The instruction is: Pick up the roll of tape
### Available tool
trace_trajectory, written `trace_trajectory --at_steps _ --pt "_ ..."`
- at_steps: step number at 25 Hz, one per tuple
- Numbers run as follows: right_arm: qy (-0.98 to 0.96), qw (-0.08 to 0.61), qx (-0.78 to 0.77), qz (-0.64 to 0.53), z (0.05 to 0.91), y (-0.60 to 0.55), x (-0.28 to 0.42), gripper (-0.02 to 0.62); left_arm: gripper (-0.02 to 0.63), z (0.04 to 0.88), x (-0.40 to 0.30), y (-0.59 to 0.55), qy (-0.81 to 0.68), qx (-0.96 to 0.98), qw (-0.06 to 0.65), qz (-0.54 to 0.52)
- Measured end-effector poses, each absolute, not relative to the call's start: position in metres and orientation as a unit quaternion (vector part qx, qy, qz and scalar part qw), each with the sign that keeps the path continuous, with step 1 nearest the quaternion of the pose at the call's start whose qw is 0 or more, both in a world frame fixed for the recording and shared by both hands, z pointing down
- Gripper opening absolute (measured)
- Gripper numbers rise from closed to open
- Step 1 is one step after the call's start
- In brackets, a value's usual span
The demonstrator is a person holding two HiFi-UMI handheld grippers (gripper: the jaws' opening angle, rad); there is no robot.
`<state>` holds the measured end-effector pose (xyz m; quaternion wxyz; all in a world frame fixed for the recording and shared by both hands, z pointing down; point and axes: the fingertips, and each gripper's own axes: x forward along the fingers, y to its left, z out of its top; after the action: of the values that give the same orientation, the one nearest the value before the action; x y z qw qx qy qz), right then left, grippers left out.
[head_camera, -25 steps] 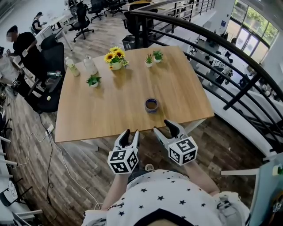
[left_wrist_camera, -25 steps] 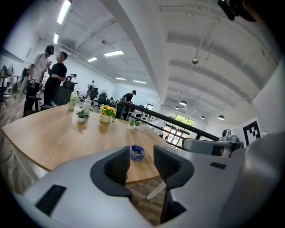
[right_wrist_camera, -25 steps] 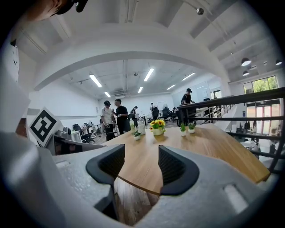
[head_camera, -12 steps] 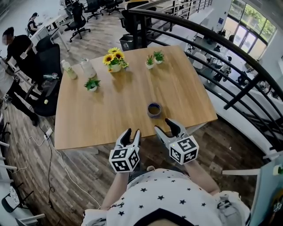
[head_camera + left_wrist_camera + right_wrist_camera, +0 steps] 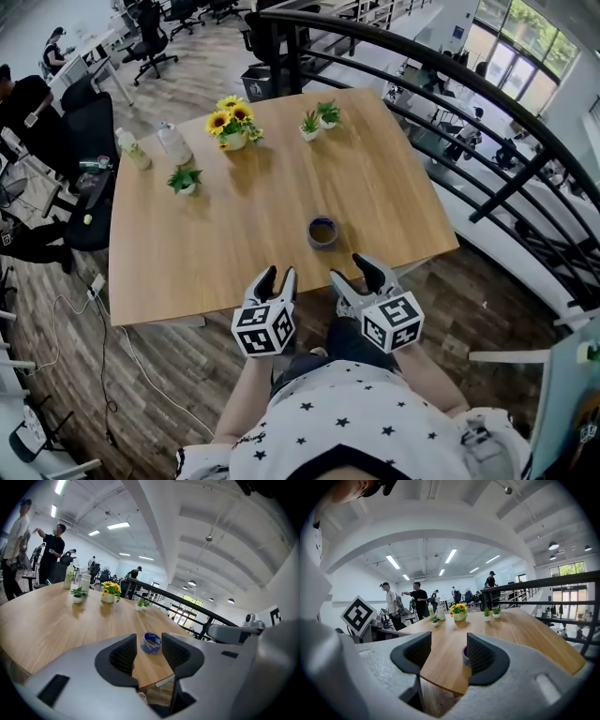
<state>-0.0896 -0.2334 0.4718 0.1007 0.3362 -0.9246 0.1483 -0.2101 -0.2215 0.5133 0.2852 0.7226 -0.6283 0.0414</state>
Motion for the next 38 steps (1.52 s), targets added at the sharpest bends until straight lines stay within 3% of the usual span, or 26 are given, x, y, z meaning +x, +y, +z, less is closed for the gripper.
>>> trace_trajectory --at_steps 38 --pt "-0.919 0.125 0.32 0.194 0.526 -0.369 -0.073 0.219 0.15 0.64 -0.168 -0.385 -0.597 0.694 0.368 0.163"
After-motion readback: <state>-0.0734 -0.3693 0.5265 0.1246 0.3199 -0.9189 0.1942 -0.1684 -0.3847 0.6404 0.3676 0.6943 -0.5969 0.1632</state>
